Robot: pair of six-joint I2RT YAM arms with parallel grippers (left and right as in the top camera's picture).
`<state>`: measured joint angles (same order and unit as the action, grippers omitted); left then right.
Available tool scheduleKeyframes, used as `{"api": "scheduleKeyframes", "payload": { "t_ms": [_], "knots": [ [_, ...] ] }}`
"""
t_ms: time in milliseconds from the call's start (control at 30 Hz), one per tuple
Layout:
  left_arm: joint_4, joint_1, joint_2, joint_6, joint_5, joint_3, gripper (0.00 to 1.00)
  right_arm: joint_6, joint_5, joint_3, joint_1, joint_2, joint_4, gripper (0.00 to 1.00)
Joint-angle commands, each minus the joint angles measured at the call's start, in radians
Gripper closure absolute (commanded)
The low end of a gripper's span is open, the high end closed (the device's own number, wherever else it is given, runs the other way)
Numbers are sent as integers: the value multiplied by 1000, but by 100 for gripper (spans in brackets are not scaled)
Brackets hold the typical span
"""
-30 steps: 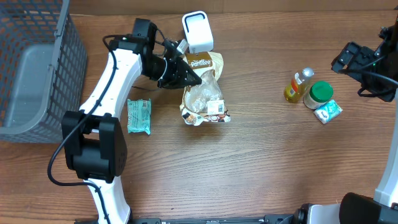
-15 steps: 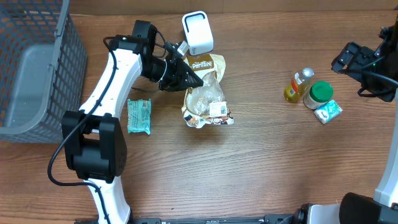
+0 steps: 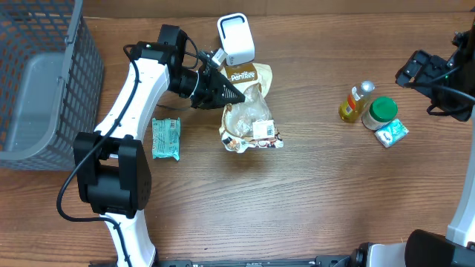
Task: Scan the item barcode
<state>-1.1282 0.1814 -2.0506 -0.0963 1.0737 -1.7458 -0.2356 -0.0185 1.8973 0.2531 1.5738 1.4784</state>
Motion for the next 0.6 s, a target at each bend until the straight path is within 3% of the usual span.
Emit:
{"api": "scheduleKeyframes", "payload": {
  "t_ms": [0, 200, 233, 367, 567],
  "knots": [
    [0, 2, 29, 23, 162, 7, 96, -4, 6, 20, 2, -11, -3, 0],
    [93, 1, 29, 8, 427, 5, 96, -4, 6, 20, 2, -11, -3, 0],
    [175, 1, 29, -79, 460, -10, 96, -4, 6, 20, 2, -11, -3, 0],
    [304, 5, 34, -281, 304, -85, 96, -4, 6, 20, 2, -11, -3, 0],
    [323, 12, 34, -347, -30, -323, 96, -4, 6, 20, 2, -11, -3, 0]
  ]
}}
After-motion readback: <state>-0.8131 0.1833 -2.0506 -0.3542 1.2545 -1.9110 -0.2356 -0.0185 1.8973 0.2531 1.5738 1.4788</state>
